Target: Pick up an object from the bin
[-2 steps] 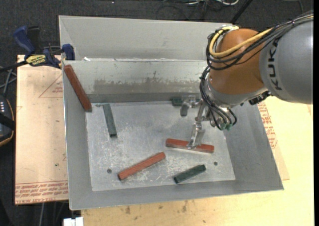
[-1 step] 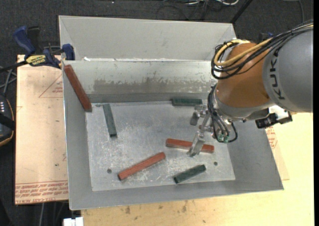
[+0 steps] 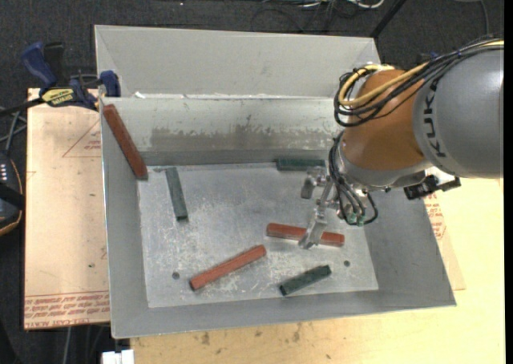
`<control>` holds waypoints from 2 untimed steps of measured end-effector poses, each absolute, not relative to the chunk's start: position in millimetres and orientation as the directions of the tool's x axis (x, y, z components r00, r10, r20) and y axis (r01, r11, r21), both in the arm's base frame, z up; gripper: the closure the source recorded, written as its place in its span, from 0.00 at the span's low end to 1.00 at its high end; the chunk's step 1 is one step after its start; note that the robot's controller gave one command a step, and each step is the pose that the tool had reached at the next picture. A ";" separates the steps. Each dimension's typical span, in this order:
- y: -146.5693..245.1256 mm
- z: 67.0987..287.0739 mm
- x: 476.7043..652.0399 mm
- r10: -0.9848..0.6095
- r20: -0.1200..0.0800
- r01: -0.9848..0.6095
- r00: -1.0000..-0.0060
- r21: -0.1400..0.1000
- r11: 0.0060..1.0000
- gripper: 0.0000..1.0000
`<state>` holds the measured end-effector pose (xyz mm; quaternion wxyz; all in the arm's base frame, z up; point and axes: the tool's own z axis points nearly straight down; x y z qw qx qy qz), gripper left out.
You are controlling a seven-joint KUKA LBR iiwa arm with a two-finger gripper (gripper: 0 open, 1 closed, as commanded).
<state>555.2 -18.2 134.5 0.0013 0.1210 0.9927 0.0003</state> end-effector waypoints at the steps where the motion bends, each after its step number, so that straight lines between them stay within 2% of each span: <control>1: -16.1 96.5 549.0 0.376 -0.001 0.376 -0.927 0.001 0.927 0.00; 2: -21.5 71.3 556.0 0.314 -0.001 0.314 -0.949 0.003 0.949 1.00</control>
Offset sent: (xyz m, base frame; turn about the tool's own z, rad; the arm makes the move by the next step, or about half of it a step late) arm -0.0005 -0.0046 -0.0645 0.0782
